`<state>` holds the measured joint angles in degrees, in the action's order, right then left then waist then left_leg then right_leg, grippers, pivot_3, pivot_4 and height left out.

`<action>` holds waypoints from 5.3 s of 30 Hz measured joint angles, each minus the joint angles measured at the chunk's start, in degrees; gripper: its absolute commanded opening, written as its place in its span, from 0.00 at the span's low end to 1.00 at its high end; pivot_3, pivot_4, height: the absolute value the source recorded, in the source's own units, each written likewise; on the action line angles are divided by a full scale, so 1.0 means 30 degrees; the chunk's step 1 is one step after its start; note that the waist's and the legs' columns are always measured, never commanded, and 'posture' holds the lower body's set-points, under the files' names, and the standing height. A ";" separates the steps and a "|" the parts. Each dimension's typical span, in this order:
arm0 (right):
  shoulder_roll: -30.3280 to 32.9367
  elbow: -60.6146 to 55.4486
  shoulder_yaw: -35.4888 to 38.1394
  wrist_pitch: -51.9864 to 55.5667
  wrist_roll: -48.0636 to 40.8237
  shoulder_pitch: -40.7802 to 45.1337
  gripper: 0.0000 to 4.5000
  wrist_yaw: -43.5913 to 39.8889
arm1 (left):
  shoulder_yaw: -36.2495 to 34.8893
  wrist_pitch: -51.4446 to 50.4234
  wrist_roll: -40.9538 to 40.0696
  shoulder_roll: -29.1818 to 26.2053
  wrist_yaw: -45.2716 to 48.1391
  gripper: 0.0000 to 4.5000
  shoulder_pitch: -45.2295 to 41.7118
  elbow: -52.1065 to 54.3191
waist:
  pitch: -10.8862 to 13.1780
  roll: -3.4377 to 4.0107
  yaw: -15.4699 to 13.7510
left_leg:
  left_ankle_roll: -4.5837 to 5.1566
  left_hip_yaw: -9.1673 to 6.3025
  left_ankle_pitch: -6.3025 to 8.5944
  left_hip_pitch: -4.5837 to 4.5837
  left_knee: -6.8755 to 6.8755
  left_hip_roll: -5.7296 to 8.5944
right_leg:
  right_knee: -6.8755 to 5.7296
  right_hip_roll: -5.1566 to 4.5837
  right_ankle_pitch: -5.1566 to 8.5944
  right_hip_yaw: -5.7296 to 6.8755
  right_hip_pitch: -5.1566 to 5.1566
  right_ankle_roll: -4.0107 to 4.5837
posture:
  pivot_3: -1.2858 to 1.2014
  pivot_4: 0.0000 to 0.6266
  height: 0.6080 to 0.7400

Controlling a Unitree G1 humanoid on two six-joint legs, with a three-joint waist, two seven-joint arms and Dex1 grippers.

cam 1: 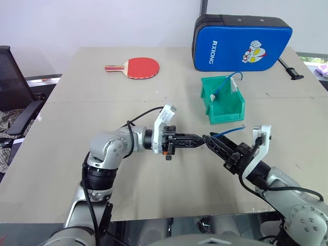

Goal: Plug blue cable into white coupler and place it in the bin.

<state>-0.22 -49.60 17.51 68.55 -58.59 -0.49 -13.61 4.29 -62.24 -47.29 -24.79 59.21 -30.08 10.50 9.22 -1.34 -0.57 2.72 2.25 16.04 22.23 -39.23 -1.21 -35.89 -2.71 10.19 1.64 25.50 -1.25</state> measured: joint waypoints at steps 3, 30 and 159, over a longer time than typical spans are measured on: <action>0.0677 0.0467 -0.0262 -0.0570 -0.1100 0.0059 0.01 0.0663 | -0.0044 -0.0048 -0.0151 -0.0133 -0.0181 0.00 0.0116 0.0016 | 0.0001 0.0002 0.0037 | 0.0001 0.0003 0.0000 -0.0003 0.0003 -0.0001 | -0.0001 0.0010 0.0000 -0.0006 0.0001 0.0000 | 0.52 0.24 0.93; 0.4652 0.2781 -0.3703 -0.6603 -0.1464 -0.1385 0.00 0.1708 | -0.1135 1.5496 0.9873 -0.3344 -0.2033 0.56 0.4386 -0.4956 | 0.0003 -0.0002 0.0093 | 0.0002 0.0090 0.0002 0.0004 0.0030 -0.0021 | 0.0025 -0.0019 0.0000 -0.0038 0.0025 -0.0003 | 0.52 0.24 0.93; 0.8135 1.4510 -1.1523 -1.2896 1.5033 0.8474 0.84 -1.2425 | 0.3960 2.0191 1.3227 -0.0599 0.3677 0.10 0.1662 -0.7796 | -0.0146 -0.0001 -0.0010 | 0.0010 0.0092 0.0003 -0.0083 -0.0004 -0.0026 | 0.0002 0.0004 -0.0055 -0.0018 -0.0069 0.0073 | 0.52 0.24 0.93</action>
<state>24.19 -6.07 -17.06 29.86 -13.49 24.93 -50.89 16.17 -1.66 -7.61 -26.58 70.24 -25.09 -12.89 8.78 -1.34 -0.60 2.75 2.52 16.05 21.98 -39.24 -1.28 -35.89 -2.70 10.02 1.58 25.29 -1.03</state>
